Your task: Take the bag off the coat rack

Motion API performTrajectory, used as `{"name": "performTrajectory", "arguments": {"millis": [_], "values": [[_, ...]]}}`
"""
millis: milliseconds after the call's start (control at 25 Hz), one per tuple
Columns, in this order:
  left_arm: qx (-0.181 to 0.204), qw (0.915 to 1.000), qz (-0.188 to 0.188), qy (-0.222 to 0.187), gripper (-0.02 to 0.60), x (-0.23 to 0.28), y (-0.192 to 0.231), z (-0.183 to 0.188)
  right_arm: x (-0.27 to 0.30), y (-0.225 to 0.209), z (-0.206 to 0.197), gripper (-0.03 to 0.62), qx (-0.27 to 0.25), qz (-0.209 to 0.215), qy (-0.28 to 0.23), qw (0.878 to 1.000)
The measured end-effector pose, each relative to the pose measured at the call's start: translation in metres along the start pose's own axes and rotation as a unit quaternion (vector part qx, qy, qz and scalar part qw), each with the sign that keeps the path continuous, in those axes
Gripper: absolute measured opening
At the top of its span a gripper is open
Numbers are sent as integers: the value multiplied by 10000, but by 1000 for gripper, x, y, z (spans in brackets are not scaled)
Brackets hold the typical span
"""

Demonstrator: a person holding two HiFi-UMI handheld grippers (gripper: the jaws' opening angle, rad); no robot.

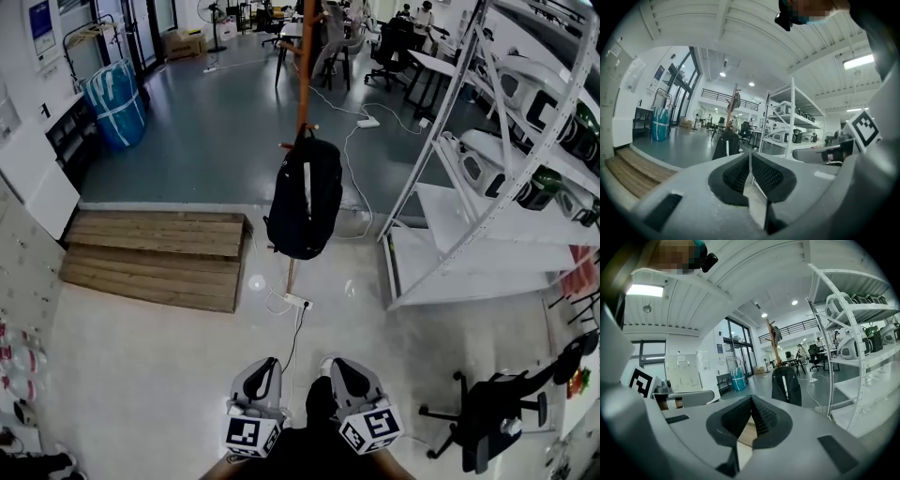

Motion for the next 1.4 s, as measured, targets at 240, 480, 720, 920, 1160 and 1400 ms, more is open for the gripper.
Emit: {"name": "performTrajectory", "arguments": {"millis": [240,480,720,920,1160,1400], "values": [[9,9999,136,-26,31,57,7,3,43,-40,12,12,-58,147,40,9999],[24,9989,461,-11,31,122,14,10,88,-97,28,12,-86,317,151,9993],[-68,9962,865,29,31,185,14,13,125,-158,40,12,-91,567,309,9979],[-32,9920,1261,-58,31,215,15,17,149,-195,44,12,-152,815,393,9958],[-54,9888,1491,-16,31,241,14,14,168,-226,50,12,-64,932,379,9949],[-32,9877,1565,2,31,256,13,13,186,-242,47,12,-36,975,467,9941]]}}
Point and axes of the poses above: the fingertips, and each gripper's own axes: x forward along the fingers, y to its left, z out of its top, the point moved 4 cm from there along -x, backward along the fingers, and after that the axes turned 5 degrees about -y, right-handed, at the moved point
